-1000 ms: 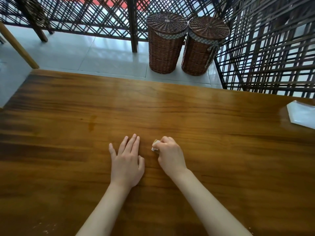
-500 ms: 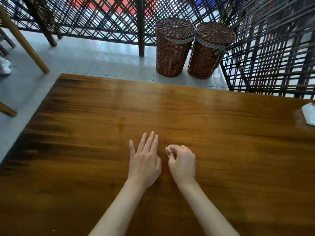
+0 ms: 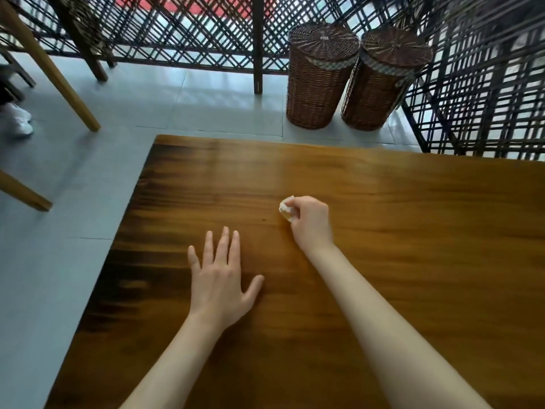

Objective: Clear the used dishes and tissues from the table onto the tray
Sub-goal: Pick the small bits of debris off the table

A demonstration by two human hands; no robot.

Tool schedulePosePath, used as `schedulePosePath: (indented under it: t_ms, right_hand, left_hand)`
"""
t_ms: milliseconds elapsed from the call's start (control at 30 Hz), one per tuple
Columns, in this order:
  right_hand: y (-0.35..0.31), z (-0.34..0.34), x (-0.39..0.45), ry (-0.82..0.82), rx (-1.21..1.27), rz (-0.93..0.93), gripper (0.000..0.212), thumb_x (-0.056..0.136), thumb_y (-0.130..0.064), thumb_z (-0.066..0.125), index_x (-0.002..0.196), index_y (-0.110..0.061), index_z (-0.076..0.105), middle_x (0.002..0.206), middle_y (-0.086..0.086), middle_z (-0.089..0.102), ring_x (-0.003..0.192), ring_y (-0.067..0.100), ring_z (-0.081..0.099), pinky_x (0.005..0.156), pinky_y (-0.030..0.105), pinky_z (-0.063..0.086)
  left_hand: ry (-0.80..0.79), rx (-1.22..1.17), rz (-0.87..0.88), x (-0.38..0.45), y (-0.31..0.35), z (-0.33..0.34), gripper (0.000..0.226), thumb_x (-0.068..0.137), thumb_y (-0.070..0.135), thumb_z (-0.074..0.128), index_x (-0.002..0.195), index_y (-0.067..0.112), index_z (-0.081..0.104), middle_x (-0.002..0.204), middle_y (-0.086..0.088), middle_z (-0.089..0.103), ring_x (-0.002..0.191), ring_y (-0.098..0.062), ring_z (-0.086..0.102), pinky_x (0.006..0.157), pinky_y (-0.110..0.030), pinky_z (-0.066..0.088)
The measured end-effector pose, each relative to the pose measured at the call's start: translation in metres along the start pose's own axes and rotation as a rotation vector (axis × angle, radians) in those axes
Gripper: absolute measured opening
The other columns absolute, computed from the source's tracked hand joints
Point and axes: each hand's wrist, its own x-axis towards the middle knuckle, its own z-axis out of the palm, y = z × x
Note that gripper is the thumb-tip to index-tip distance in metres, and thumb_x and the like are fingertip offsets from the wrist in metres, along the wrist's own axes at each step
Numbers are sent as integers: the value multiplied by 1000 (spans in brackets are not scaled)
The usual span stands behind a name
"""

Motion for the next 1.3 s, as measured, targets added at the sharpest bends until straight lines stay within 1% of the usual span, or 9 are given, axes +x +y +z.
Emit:
schedulePosePath:
  t_ms: [200, 433, 633, 767, 833, 967, 1067, 1167, 1300]
  right_hand:
    - [-14, 20, 11, -46, -146, 29, 29, 87, 5, 54, 108, -8, 68, 104, 8, 62, 100, 23, 56, 80, 27, 46]
    - [-14, 21, -12, -24, -217, -69, 34, 84, 11, 50, 102, -9, 71, 94, 7, 63, 92, 21, 53, 73, 26, 43]
    - [-13, 17, -44, 4, -207, -88, 27, 78, 14, 57, 91, -5, 73, 82, 9, 64, 81, 24, 56, 64, 25, 41]
    - [-14, 13, -61, -90, -211, -88, 29, 80, 11, 57, 94, -9, 73, 85, 6, 64, 84, 21, 56, 69, 25, 47]
    - [-13, 9, -53, -106, -188, -45, 29, 81, 7, 57, 97, -11, 73, 88, 5, 65, 88, 20, 56, 73, 24, 45]
    - [-22, 10, -18, 81, -60, 133, 24, 86, 2, 55, 102, -7, 72, 100, 9, 68, 96, 21, 61, 83, 25, 46]
    - [-32, 25, -5, 83, -88, 191, 24, 90, -1, 51, 104, -6, 70, 105, 11, 66, 100, 23, 59, 83, 28, 47]
    - [-36, 33, -5, 83, -160, 175, 25, 90, -1, 51, 103, -8, 71, 102, 9, 66, 98, 22, 57, 79, 25, 45]
    - [-50, 46, -22, 31, -195, 12, 26, 87, 1, 52, 98, -11, 72, 99, 4, 67, 95, 18, 55, 74, 19, 39]
  left_hand:
    - [-19, -14, 30, 7, -9, 9, 96, 75, 81, 12, 151, 22, 3, 159, -1, 3, 145, -30, 0, 106, -52, -12]
    - [-22, -8, 37, 7, -7, 9, 96, 75, 80, 13, 149, 19, 19, 156, -5, 18, 143, -33, 14, 108, -54, -4]
    - [-12, -4, 48, 6, -7, 10, 94, 76, 78, 19, 146, 17, 29, 153, -7, 27, 141, -35, 23, 107, -55, 3]
    - [-28, -18, 45, 6, -8, 10, 97, 75, 80, 17, 149, 19, 19, 156, -5, 17, 143, -33, 14, 109, -56, 0]
    - [-30, -20, 41, 8, -9, 10, 98, 74, 81, 17, 150, 20, 14, 158, -3, 13, 144, -31, 10, 110, -58, 1]
    - [-29, -28, 45, 9, -13, 8, 98, 73, 83, 18, 150, 24, 8, 158, 1, 8, 145, -28, 6, 108, -59, -6]
    - [-20, -32, 57, 9, -16, 8, 97, 72, 84, 18, 150, 28, 5, 158, 4, 6, 145, -25, 4, 103, -57, -13]
    - [-26, -46, 54, 10, -17, 9, 97, 72, 84, 18, 150, 29, 4, 158, 4, 4, 145, -25, 2, 102, -57, -15]
    - [-7, -76, 55, 8, -19, 11, 96, 73, 83, 18, 150, 28, 2, 158, 4, 2, 145, -24, -1, 103, -55, -16]
